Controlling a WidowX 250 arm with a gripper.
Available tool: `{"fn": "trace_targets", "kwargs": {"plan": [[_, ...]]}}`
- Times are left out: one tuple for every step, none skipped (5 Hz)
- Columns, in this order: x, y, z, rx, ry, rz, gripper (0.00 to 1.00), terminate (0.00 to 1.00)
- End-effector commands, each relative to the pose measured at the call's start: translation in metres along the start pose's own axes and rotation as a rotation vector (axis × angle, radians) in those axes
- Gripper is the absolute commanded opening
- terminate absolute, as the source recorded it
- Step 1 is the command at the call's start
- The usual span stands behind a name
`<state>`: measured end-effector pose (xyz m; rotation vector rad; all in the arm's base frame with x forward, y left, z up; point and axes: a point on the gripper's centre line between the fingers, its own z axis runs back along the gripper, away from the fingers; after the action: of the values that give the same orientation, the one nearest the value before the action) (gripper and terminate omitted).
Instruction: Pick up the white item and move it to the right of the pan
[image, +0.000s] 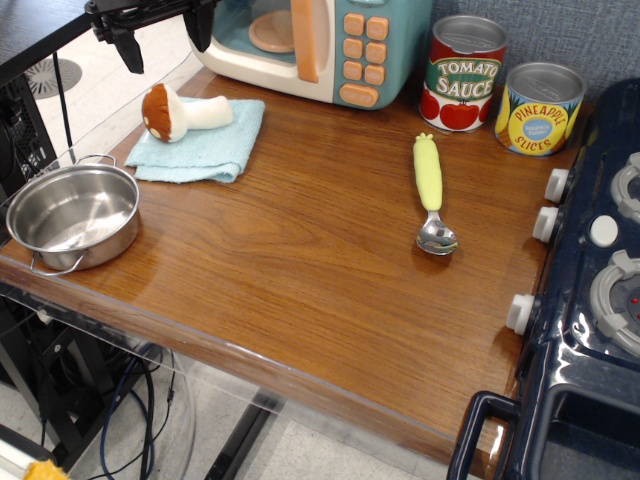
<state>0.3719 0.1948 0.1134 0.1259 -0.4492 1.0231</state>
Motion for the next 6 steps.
{"fn": "trace_targets", "kwargs": {"plan": [[0.000,0.000,0.000,0.000,0.000,0.000,1.00,0.00],[-0.013,0.007,-0.010,0.053,-0.031,0.013,1.00,0.00],[-0.016,0.012,-0.028,0.092,-0.022,-0.003,1.00,0.00],[-0.011,0.013,-0.038,0.108,-0.016,-0.022,1.00,0.00],[-0.003,0.012,-0.051,0.114,-0.006,-0.037,1.00,0.00],[0.001,0.011,-0.058,0.118,0.003,-0.048,1.00,0.00]]}}
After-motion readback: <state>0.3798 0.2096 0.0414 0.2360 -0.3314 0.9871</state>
